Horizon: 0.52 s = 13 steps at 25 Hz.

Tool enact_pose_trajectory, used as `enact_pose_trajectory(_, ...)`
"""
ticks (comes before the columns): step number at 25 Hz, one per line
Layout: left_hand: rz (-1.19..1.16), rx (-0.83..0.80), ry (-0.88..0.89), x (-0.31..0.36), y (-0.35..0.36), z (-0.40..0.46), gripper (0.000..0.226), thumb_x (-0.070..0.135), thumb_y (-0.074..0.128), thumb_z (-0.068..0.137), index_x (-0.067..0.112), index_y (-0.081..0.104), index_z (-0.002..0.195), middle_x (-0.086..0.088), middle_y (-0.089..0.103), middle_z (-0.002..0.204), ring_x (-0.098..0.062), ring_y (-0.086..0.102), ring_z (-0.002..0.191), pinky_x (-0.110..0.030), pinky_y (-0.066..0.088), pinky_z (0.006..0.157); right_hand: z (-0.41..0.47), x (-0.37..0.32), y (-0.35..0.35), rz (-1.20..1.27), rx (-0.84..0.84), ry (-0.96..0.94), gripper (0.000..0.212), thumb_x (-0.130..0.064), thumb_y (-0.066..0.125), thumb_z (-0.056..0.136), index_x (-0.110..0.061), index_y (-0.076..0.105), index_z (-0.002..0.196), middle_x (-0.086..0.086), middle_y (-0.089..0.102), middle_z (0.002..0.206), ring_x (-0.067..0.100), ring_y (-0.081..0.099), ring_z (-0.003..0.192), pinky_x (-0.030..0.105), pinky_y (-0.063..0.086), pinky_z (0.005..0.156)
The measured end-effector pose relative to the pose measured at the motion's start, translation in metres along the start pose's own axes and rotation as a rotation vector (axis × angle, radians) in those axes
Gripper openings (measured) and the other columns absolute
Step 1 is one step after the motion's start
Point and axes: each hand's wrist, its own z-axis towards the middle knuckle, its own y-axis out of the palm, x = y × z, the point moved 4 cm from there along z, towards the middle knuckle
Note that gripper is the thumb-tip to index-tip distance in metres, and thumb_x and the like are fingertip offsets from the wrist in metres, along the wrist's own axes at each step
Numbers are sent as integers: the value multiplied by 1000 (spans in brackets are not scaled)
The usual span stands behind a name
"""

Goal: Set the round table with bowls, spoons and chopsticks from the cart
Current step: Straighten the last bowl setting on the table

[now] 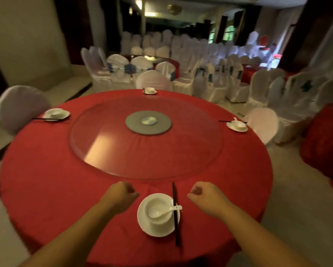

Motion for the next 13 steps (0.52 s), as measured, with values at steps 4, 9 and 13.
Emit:
enact_pose_trajectory(4,-352,-10,-316,-43,44,-8,17,21,71,91,5,75,95,-7,65,72,-22,59,65,-30,48,61,22,52,28,151,-94,80,12,-23,71,87,-12,73,88,-2,70,82,12,65,73,25,50,63)
enact_pose_trajectory(9,-559,33,-451,-79,94,22,16,4,70,88,-11,73,93,-21,61,77,-24,57,66,-39,53,70,56,95,76,311,-201,300,9,-15,70,88,-6,71,88,11,66,75,20,60,60,26,48,52)
enact_pose_trajectory(13,-679,36,-433,-96,140,56,20,7,72,88,-10,73,97,-18,62,77,-23,57,62,-30,55,58,81,107,125,351,-316,391,25,-17,78,84,-6,69,105,11,72,97,23,70,81,32,59,62)
